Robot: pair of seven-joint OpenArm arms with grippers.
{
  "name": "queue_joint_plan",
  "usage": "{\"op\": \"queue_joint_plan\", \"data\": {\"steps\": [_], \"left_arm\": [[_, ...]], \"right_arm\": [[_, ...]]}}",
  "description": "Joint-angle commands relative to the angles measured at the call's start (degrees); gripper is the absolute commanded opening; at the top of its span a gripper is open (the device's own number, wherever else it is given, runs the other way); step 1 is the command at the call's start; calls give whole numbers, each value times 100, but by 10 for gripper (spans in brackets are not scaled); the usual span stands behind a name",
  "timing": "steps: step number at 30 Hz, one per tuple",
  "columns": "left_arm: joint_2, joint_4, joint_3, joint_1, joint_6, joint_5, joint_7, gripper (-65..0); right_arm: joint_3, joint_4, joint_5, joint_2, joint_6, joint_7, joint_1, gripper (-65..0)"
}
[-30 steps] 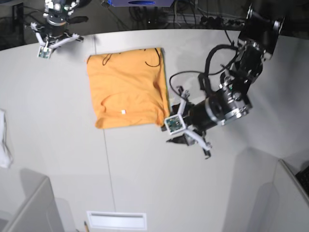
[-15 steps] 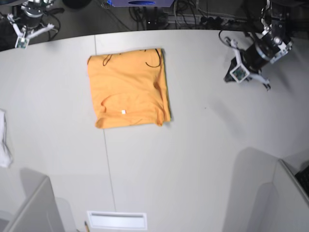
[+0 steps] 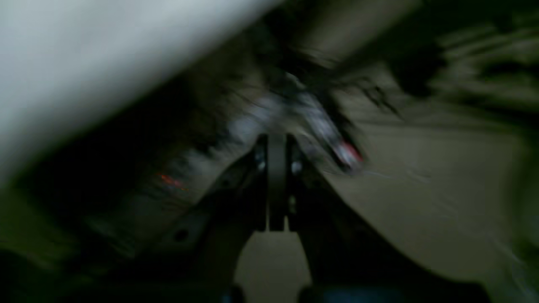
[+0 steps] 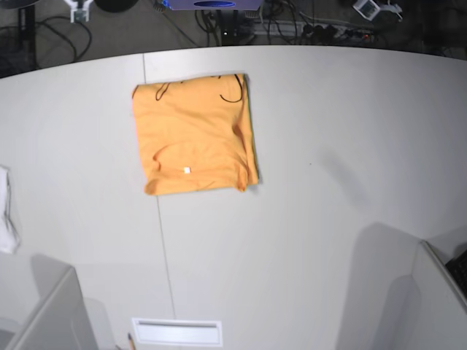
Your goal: Fold the T-shirt properly
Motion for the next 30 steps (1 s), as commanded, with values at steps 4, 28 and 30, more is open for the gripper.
{"op": "queue_joint_plan", "data": {"steps": [4, 28, 30], "left_arm": [[-46, -1415, 922, -310, -30, 170, -103, -650], [1492, -8729, 1731, -4275, 2058, 337, -1607, -650], [1510, -8747, 1731, -4354, 2357, 337, -1615, -650]], "right_arm": [[-1730, -1301, -24, 706, -49, -19, 292, -650], [-3400, -9134, -15, 126, -58, 4508, 4344, -650], [-3365, -9477, -15, 100, -58, 4578, 4696, -650]]}}
